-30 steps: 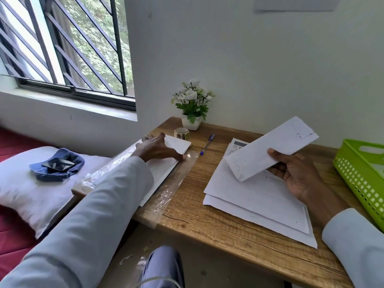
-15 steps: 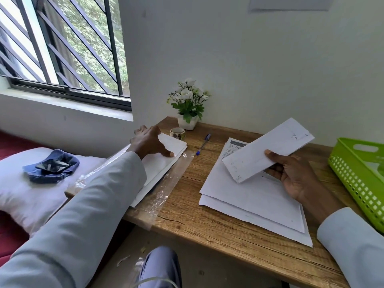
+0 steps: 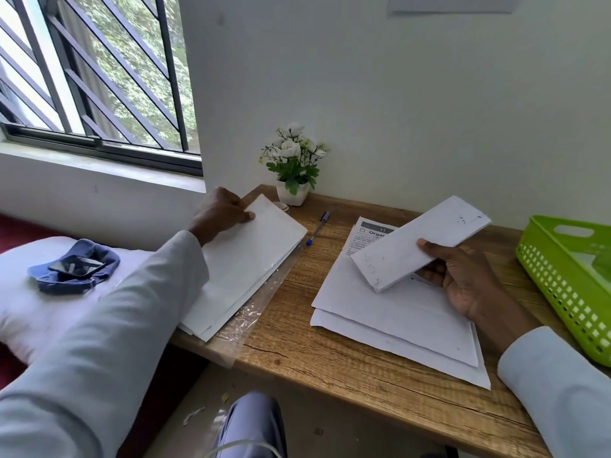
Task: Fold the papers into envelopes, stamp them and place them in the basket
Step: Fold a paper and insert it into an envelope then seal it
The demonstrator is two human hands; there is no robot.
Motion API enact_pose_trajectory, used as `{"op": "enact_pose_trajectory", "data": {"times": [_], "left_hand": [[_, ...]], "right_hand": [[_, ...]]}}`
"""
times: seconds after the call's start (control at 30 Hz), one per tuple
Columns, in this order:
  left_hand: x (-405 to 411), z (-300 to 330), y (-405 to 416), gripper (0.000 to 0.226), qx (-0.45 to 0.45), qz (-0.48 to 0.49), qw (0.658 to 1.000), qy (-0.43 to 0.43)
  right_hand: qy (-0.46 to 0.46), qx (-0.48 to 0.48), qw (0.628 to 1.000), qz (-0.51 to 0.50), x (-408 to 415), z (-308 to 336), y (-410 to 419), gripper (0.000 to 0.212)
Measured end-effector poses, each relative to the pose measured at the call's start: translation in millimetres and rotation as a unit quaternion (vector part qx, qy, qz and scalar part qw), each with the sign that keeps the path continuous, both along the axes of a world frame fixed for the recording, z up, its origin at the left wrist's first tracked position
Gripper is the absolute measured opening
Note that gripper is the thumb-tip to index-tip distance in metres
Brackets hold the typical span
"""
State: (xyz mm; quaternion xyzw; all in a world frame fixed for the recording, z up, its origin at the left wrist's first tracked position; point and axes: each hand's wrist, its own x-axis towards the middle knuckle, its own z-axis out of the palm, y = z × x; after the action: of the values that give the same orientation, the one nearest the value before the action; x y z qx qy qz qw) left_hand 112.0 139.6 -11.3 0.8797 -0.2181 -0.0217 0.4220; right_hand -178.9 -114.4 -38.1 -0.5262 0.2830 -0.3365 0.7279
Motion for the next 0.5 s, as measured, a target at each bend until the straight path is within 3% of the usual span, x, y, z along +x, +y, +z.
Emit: {"op": "enact_pose_trajectory", "data": {"times": [0.23, 0.5], "left_hand": [[-27.7, 27.7, -12.0, 0.013, -0.111, -0.176, 0.972, 0.11], [-63.5, 60.1, -66.9, 0.018, -0.289, -0.245, 0.901, 0.211]], "right_hand": [[-0.008, -0.053, 0.998, -0.016, -0.7, 4.2, -5.1, 0.037], [-0.04, -0.196, 0.98, -0.012, -13.9, 13.6, -16.6, 0.071]]}}
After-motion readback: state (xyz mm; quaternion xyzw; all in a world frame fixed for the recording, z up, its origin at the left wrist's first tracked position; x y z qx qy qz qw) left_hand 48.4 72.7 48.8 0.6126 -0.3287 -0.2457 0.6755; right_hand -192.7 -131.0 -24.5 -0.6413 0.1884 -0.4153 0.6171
